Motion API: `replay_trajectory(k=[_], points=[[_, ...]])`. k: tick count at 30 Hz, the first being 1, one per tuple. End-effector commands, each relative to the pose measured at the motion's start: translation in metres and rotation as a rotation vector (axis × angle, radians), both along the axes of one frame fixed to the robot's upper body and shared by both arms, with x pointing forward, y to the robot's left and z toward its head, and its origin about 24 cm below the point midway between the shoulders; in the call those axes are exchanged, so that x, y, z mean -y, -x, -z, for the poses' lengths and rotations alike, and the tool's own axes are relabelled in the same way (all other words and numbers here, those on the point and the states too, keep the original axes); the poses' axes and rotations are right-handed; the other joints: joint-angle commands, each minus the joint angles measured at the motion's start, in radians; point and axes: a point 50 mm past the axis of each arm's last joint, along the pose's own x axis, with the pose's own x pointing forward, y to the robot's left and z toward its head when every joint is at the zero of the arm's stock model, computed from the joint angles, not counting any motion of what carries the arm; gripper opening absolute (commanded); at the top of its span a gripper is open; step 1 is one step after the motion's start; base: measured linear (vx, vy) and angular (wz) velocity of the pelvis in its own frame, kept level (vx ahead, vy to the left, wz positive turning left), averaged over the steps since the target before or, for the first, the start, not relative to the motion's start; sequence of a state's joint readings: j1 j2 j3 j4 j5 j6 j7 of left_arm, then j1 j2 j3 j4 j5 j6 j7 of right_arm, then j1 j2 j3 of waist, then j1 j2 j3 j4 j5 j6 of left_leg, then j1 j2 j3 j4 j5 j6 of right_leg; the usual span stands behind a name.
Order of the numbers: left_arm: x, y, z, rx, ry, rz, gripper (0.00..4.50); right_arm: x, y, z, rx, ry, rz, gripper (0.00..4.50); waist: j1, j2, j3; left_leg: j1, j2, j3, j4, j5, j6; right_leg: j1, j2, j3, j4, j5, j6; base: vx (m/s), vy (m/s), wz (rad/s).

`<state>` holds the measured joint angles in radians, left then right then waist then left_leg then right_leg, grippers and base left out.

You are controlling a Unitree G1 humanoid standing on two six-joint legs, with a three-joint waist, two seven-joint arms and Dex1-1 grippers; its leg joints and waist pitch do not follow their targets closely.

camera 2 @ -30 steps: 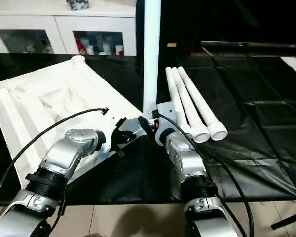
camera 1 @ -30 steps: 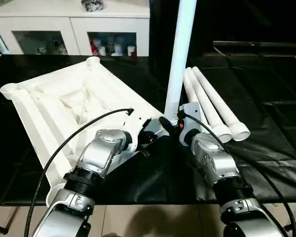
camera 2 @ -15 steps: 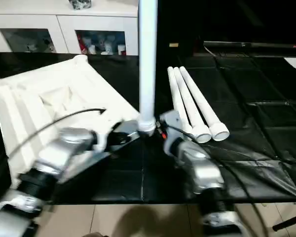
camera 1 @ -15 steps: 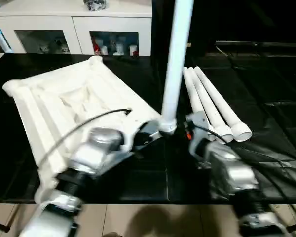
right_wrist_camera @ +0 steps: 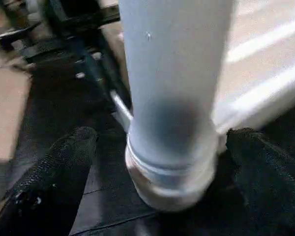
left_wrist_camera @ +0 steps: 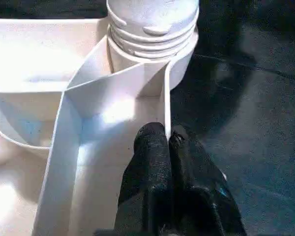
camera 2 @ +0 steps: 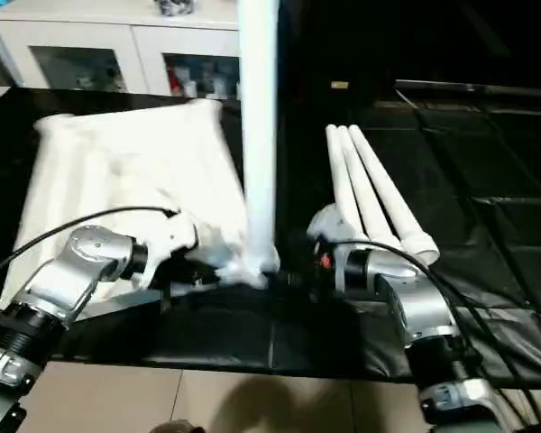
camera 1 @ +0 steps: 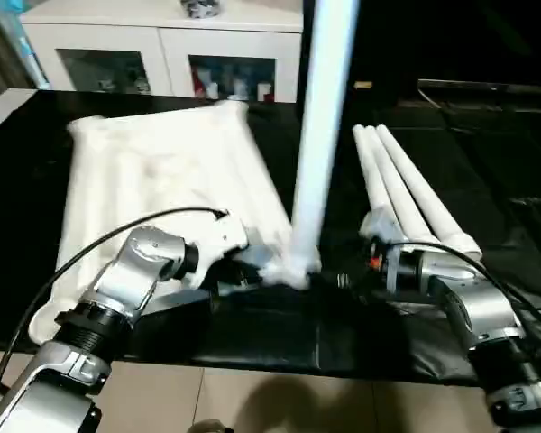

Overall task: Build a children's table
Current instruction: Rotate leg to tighten

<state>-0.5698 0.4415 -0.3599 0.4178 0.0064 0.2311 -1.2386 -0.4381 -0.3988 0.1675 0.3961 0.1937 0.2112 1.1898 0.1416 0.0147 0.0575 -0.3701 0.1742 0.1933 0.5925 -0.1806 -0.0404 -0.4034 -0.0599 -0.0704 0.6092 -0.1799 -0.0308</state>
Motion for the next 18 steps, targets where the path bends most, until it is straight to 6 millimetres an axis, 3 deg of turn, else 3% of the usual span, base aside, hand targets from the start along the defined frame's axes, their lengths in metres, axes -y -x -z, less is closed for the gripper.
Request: replay_trajectory(k=[1,4,5,7,9,18], points=[[0.0056,0.0040,-0.0020,-0.007,-0.017,0.103,0.00,-0.0055,0.0007,-0.0060,0.012,0.023,-0.087,4.47,-0.004,-0.005,-0.068,0.017,0.065,-0.029,-0.065,-0.199,0.046,0.048,-0.097,0.056,-0.081,-0.271,-0.181,0.000,0.000,0.00],[0.0063,0.0068,-0.0016,-0.014,-0.022,0.137,0.00,-0.0084,0.0001,-0.0039,0.009,0.037,-0.104,4.47,-0.003,-0.005,-0.068,0.015,0.066,-0.030,-0.066,-0.191,0.043,0.048,-0.097,0.056,-0.079,-0.276,-0.177,0.000,0.000,0.00],[0.0063,0.0068,-0.0016,-0.014,-0.022,0.137,0.00,-0.0084,0.0001,-0.0039,0.009,0.037,-0.104,4.22,-0.003,-0.004,-0.068,0.016,0.066,-0.030,-0.066,-0.193,0.042,0.047,-0.098,0.056,-0.079,-0.278,-0.178,0.000,0.000,0.00],[0.0063,0.0077,-0.0012,-0.014,-0.026,0.154,0.00,-0.0095,-0.0008,-0.0033,0.005,0.042,-0.112,4.22,-0.003,-0.004,-0.069,0.016,0.065,-0.030,-0.065,-0.189,0.040,0.047,-0.097,0.056,-0.079,-0.274,-0.179,0.000,0.000,0.00],[0.0059,0.0080,-0.0008,-0.013,-0.030,0.164,0.00,-0.0097,-0.0006,-0.0031,-0.004,0.043,-0.126,3.85,-0.004,-0.006,-0.069,0.014,0.064,-0.030,-0.065,-0.186,0.040,0.048,-0.097,0.055,-0.078,-0.274,-0.179,0.000,0.000,0.00],[0.0039,0.0084,-0.0002,-0.012,-0.043,0.180,0.00,-0.0097,0.0005,-0.0014,-0.019,0.044,-0.144,3.10,-0.001,-0.003,-0.070,0.015,0.064,-0.029,-0.064,-0.183,0.041,0.048,-0.096,0.055,-0.077,-0.265,-0.179,0.000,0.000,0.00]])
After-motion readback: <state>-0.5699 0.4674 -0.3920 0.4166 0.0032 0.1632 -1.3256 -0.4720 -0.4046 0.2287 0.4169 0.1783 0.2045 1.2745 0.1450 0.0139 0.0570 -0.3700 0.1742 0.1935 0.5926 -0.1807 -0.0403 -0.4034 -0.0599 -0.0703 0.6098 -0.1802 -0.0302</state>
